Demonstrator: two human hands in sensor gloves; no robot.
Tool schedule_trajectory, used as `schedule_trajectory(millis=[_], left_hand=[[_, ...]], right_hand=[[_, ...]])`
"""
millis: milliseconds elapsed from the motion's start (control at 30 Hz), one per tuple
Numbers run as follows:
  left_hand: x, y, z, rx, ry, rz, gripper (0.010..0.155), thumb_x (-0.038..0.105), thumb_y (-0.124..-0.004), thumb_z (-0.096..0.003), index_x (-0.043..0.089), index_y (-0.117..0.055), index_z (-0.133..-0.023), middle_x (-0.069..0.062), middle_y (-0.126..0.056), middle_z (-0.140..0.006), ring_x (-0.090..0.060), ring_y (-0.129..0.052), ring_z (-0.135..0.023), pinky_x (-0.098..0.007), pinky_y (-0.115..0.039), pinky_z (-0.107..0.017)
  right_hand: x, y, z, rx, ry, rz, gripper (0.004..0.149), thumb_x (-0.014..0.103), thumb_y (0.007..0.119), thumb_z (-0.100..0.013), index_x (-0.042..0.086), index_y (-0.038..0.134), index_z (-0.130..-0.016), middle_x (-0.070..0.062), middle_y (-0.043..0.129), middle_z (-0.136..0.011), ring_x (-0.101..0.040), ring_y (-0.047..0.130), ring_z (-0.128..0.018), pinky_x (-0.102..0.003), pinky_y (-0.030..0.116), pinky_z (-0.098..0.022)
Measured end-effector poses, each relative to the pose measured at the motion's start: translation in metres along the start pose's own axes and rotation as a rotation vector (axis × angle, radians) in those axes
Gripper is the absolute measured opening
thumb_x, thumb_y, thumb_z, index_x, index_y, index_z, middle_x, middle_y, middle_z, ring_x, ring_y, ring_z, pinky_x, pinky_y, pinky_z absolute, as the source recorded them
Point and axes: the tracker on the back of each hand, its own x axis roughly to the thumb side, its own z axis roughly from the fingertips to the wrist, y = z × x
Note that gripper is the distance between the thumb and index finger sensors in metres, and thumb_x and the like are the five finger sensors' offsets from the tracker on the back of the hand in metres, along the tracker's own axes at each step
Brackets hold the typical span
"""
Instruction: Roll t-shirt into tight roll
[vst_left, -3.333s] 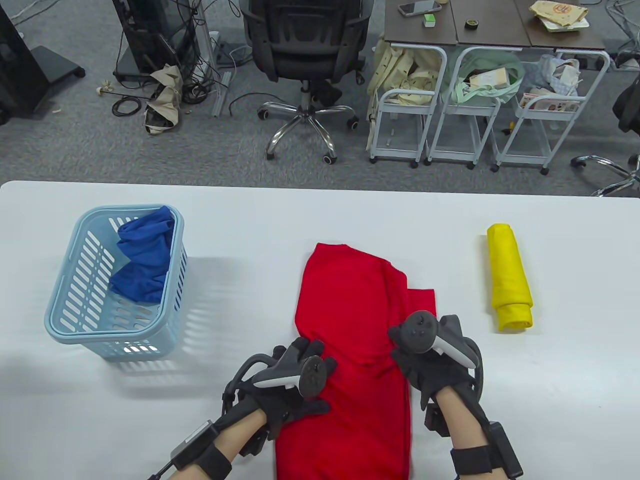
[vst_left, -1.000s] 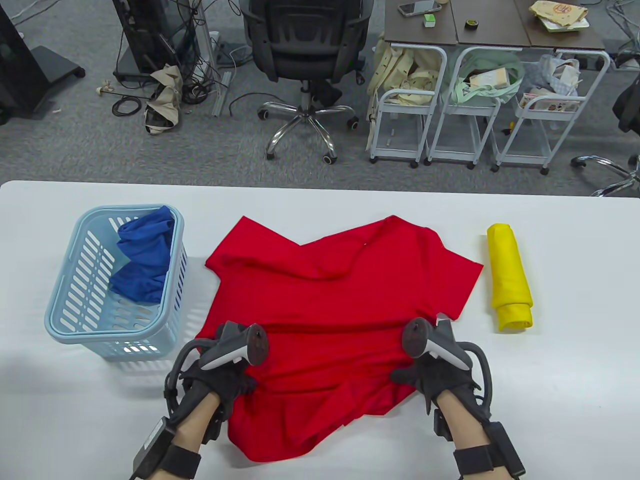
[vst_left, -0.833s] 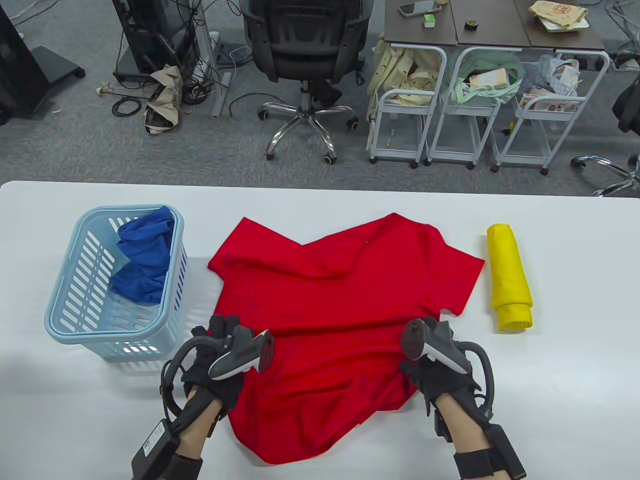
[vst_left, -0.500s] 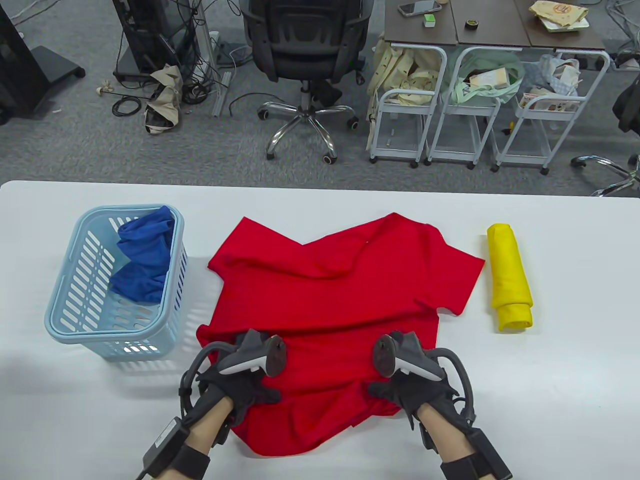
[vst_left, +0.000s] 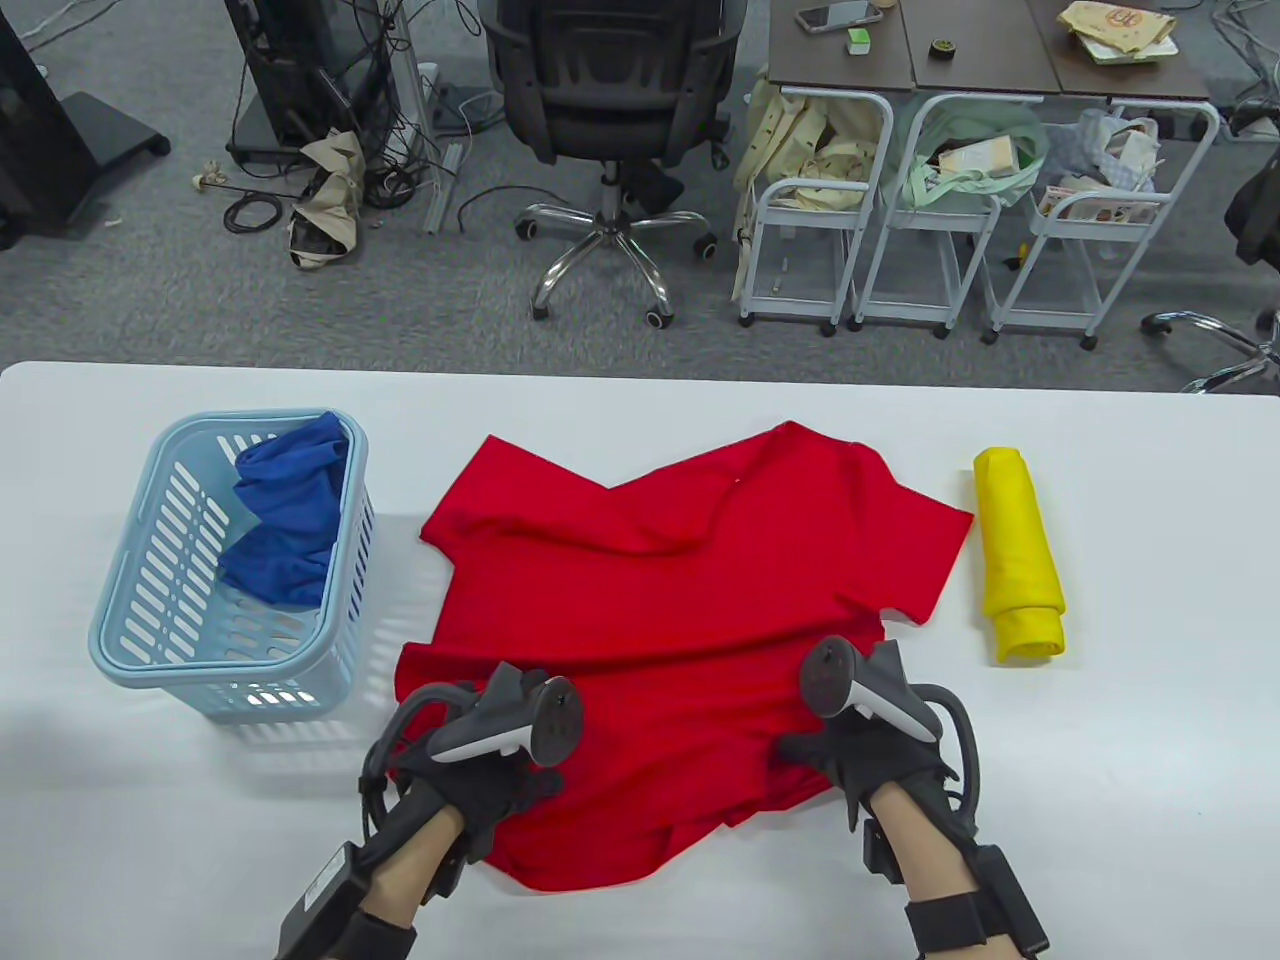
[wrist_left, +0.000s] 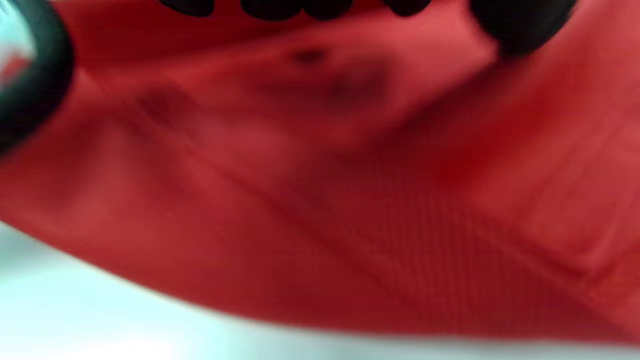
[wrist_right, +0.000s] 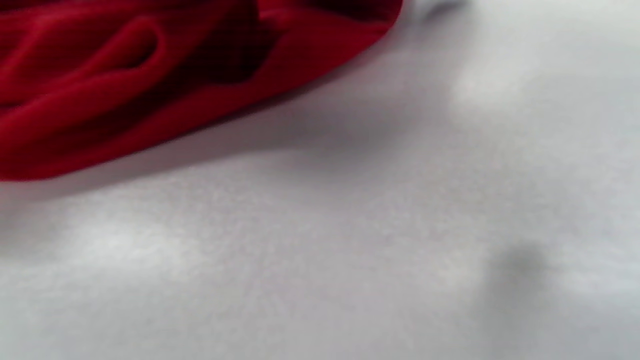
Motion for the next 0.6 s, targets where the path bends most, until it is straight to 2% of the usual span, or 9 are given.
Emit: schedule_trajectory(millis=[33,67,133,200,333,400,467,500,600], left_hand=[[-0.004,-0.005,-0.007,-0.054,0.016,0.027,0.079,0.07,-0.041,-0.0485,0.04,0.001,-0.109,-0.006,0.01,-0.117,-0.039,-0.003,-0.111,-0.065,-0.024,-0.079],[-0.012,-0.008,-0.013,-0.067,0.039,0.033,0.08,0.071,-0.038,-0.047,0.041,0.011,-0.103,-0.002,0.021,-0.111,-0.037,0.008,-0.107,-0.065,-0.013,-0.077],[-0.027,-0.004,-0.017,0.005,0.006,0.116,0.081,0.072,-0.042,-0.0473,0.042,0.005,-0.106,0.0,0.017,-0.113,-0.035,0.007,-0.107,-0.065,-0.013,-0.075],[-0.03,-0.006,-0.018,0.003,-0.03,0.208,0.083,0.07,-0.051,-0.0491,0.041,0.0,-0.108,0.002,0.014,-0.114,-0.033,0.007,-0.107,-0.064,-0.008,-0.074],[-0.027,-0.007,-0.018,-0.002,-0.018,0.15,0.084,0.07,-0.047,-0.049,0.039,0.006,-0.106,-0.001,0.018,-0.112,-0.035,0.011,-0.105,-0.064,-0.006,-0.073],[-0.028,-0.008,-0.019,-0.008,-0.022,0.162,0.084,0.07,-0.047,-0.0493,0.039,0.006,-0.106,-0.001,0.019,-0.112,-0.035,0.012,-0.105,-0.064,-0.005,-0.073],[-0.029,-0.008,-0.019,-0.007,-0.02,0.167,0.083,0.07,-0.047,-0.0495,0.039,0.006,-0.106,0.0,0.019,-0.112,-0.034,0.012,-0.105,-0.063,-0.005,-0.073],[-0.03,-0.008,-0.019,-0.005,-0.017,0.168,0.083,0.07,-0.047,-0.0495,0.039,0.006,-0.106,0.0,0.019,-0.112,-0.034,0.011,-0.105,-0.063,-0.005,-0.073],[-0.034,-0.007,-0.02,-0.002,-0.008,0.182,0.082,0.069,-0.047,-0.0497,0.04,0.005,-0.106,0.001,0.019,-0.112,-0.034,0.012,-0.105,-0.063,-0.005,-0.073]], right_hand=[[-0.002,0.0,0.0,0.01,-0.015,-0.002,0.09,0.056,0.074,-0.052,0.022,0.022,-0.118,-0.014,0.014,-0.121,-0.045,0.018,-0.113,-0.062,0.037,-0.076],[-0.006,-0.001,0.001,0.017,-0.04,-0.002,0.092,0.055,0.077,-0.05,0.023,0.023,-0.117,-0.013,0.014,-0.122,-0.044,0.017,-0.113,-0.062,0.036,-0.076],[-0.019,-0.006,0.003,-0.005,0.002,0.0,0.095,0.053,0.084,-0.047,0.024,0.028,-0.117,-0.011,0.019,-0.123,-0.042,0.022,-0.115,-0.063,0.037,-0.076],[-0.032,-0.014,0.01,-0.053,0.211,0.037,0.095,0.053,0.085,-0.046,0.021,0.032,-0.118,-0.015,0.026,-0.123,-0.046,0.029,-0.114,-0.064,0.039,-0.074],[-0.016,-0.03,0.034,-0.227,0.3,0.213,0.084,0.046,0.084,-0.051,0.019,0.04,-0.117,-0.015,0.038,-0.123,-0.046,0.045,-0.113,-0.061,0.045,-0.074],[-0.002,-0.037,0.045,-0.272,0.152,0.15,0.065,0.044,0.083,-0.052,0.025,0.059,-0.109,-0.009,0.058,-0.117,-0.038,0.065,-0.106,-0.056,0.055,-0.071],[0.01,-0.035,0.048,-0.2,-0.123,0.062,0.045,0.041,0.084,-0.051,0.029,0.076,-0.093,-0.002,0.074,-0.107,-0.031,0.079,-0.096,-0.052,0.064,-0.067],[0.015,-0.029,0.048,-0.14,-0.219,0.018,0.043,0.041,0.086,-0.05,0.029,0.078,-0.09,-0.002,0.074,-0.106,-0.03,0.079,-0.095,-0.052,0.064,-0.067],[0.017,-0.008,0.039,-0.072,-0.179,0.162,0.059,0.044,0.091,-0.045,0.028,0.072,-0.099,-0.006,0.059,-0.118,-0.036,0.064,-0.108,-0.056,0.058,-0.071]])
